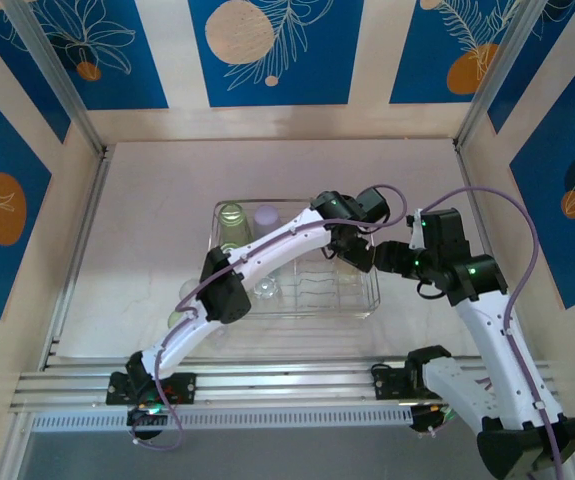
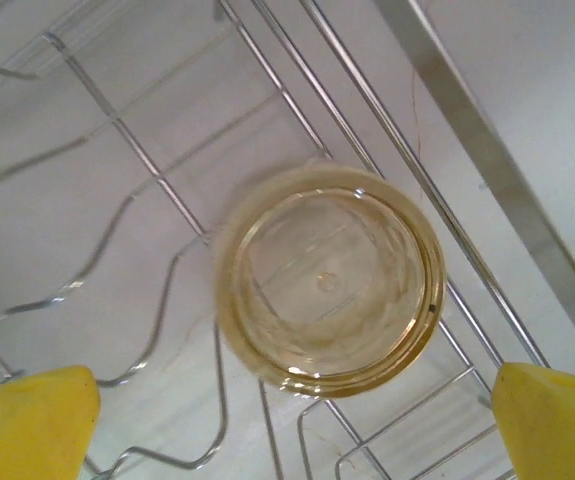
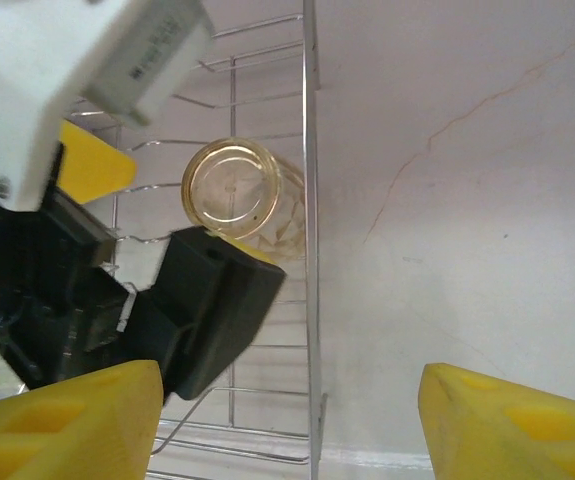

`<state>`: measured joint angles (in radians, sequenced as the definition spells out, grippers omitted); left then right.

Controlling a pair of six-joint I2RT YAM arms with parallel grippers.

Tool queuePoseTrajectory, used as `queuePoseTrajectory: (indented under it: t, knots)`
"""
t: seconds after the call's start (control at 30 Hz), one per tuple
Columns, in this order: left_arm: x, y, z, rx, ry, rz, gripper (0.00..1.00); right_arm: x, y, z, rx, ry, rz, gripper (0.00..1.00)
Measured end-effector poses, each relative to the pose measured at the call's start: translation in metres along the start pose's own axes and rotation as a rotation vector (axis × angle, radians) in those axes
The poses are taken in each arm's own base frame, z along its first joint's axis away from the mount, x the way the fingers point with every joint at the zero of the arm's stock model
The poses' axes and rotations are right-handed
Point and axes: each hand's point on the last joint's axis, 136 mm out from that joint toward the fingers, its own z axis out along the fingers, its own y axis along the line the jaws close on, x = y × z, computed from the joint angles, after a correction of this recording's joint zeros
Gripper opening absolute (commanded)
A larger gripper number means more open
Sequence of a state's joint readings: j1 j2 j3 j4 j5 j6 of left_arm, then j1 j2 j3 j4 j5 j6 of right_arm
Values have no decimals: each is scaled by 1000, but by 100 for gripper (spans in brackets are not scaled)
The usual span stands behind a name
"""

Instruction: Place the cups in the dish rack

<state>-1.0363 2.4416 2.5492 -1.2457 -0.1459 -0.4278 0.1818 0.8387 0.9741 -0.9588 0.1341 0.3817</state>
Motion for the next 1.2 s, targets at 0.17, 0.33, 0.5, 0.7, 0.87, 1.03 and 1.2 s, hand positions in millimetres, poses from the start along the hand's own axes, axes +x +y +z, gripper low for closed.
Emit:
queuePoseTrajectory:
  t: [0.17, 0.33, 0.5, 0.7, 0.87, 1.03, 1.2]
  knots:
    - [-9, 19, -41, -42, -121, -37, 100, -13, 0, -11, -25, -45, -8, 74]
    - [-9, 53, -95, -26, -285, -145, 100, -28, 14, -10, -120, -48, -75, 73]
    - [0, 105, -142, -29, -484, -240, 100, -33, 37, 0, -254, -33, -262, 74]
    - [46, 144, -195, -77, -695, -220, 100, -48, 54, 14, -332, 11, -483, 77]
    - [95, 180, -221, -145, -809, -233, 100, -40, 72, 27, -371, 65, -731, 80]
    - [144, 207, -224, -191, -867, -256, 100, -18, 74, 39, -373, 154, -968, 84]
    - [174, 221, -223, -214, -910, -284, 100, -6, 66, 58, -342, 226, -1172, 84]
